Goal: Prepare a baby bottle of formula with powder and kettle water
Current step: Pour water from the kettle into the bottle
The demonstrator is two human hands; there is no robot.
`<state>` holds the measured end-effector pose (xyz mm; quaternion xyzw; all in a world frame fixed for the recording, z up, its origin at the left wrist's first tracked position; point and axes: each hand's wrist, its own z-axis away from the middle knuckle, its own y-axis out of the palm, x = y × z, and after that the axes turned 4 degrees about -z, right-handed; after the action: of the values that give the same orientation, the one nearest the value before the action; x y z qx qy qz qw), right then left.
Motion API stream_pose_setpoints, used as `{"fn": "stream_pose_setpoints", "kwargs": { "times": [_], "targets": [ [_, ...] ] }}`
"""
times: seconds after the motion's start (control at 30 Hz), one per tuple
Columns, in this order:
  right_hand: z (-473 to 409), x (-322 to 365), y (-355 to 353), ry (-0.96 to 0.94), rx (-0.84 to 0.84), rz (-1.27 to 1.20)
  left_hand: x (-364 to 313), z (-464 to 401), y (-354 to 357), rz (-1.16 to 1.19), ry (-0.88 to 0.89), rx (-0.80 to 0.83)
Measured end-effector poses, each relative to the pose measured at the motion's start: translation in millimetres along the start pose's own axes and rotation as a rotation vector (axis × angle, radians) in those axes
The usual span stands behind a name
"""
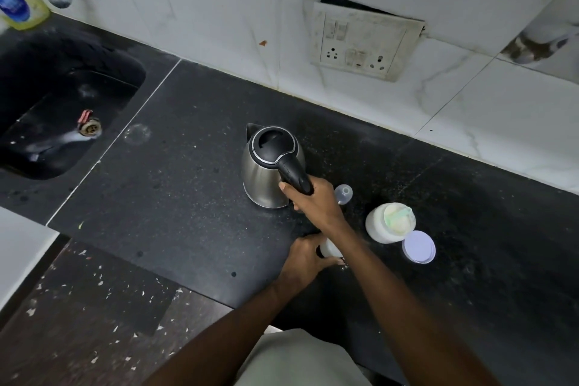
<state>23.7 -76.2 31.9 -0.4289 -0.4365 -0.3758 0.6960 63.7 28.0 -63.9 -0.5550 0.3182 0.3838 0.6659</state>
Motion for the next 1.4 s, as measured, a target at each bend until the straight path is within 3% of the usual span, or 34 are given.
{"fn": "stream_pose_setpoints", "kwargs": {
  "times": [0.13,0.23,0.33,0.4,0.47,0.57,0.8,1.03,1.4],
  "targets": [
    [3,-1,-9,0.002,0.062,0.044,3,3,-16,0.035,0.011,0.147],
    [6,1,-23,0.01,0.106,0.1,8,13,-41,0.117,-0.093,0.136],
    [19,7,-34,-0.024,0.114,0.034,13,16,-78,0.241,-0.253,-0.083],
    [23,10,-38,-0.065,-0.025,-0.146,15,8,-106,0.307,-0.327,-0.313],
    [16,8,-42,-0.053,-0.176,-0.286,11,-1,-128,0.33,-0.315,-0.461],
    [-5,10,-41,0.04,-0.104,-0.288,2,-11,-151,0.3,-0.255,-0.522],
    [-20,13,-12,0.058,0.102,-0.265,4,-34,-166,0.211,-0.12,-0.405],
    [0,-1,-3,0.057,0.029,-0.293,14,-50,-186,0.189,-0.044,-0.231],
    [9,-12,22,0.044,-0.108,0.124,17,-88,-225,0.147,0.025,0.072]
  ]
}}
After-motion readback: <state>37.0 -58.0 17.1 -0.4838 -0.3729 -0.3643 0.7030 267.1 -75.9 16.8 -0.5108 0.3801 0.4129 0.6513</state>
